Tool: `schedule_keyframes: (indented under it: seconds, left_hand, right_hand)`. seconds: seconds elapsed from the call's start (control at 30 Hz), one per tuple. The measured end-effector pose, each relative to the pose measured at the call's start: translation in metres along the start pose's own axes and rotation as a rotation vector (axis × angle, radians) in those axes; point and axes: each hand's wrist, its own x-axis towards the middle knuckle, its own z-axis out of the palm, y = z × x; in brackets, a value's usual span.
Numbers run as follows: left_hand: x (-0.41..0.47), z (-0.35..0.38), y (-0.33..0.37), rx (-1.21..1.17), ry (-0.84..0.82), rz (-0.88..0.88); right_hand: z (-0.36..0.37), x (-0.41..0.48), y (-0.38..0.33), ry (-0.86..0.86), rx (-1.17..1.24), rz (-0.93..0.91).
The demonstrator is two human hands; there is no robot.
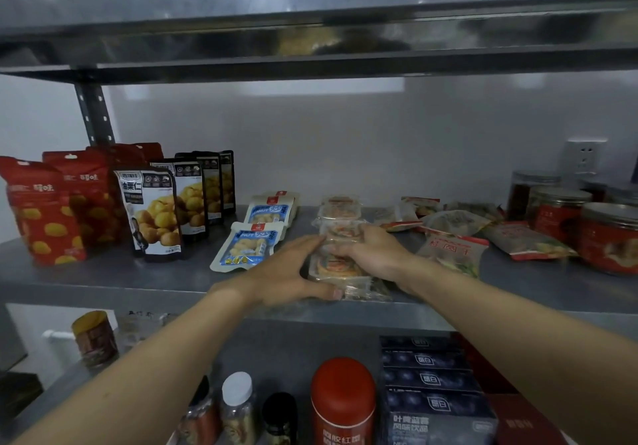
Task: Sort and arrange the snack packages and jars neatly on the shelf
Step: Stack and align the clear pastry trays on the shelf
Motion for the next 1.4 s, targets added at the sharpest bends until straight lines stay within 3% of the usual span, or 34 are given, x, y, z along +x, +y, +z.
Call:
schedule_keyframes:
  seconds: [0.17,0.3,0.43,0.6,0.73,0.87,1.0,1.23,1.4]
  left_hand:
    - [0.002,-0.002,-0.007,0.073,-0.055,0.012]
    - [0.001,-0.011,-0.006,-0.012,-0.041,0.045]
    - [0.015,-0.019,-0.008,-0.212,0.037,0.019]
    - [0.054,-0.019,-0.008,-0.474,0.268,-0.102]
    - [0.083,-0.015,-0.006,-0.687,0.201,-0.275]
    - [0.096,-0.011,0.001,-0.918,0.188,-0.267]
    - [0.099,-0.005,0.003,-0.978,0.181,-0.252]
    - [0.097,-0.004,0.007,-1.002,0.140,-0.227]
    - [0.085,-0.003,0.015,-1.023,0.218,-0.230]
  right_hand:
    - [-0.012,-0.010,-0.006,-0.008,0.050,-0.055]
    - [-0.017,0.001,-0.009,0.020,0.066,-0.029]
    - [-0.021,0.014,-0.010,0.037,0.009,-0.011]
    - [-0.027,0.033,-0.002,0.035,0.046,0.006]
    - [-0.026,0.060,0.009,0.105,0.144,0.083]
    - [-0.018,0.102,0.038,0.132,0.268,0.104]
    - [-0.014,0.113,0.046,0.136,0.335,0.160]
    - [-0.012,0.092,0.026,0.185,0.216,0.157]
    - [-0.011,0.085,0.026,0.197,0.244,0.125]
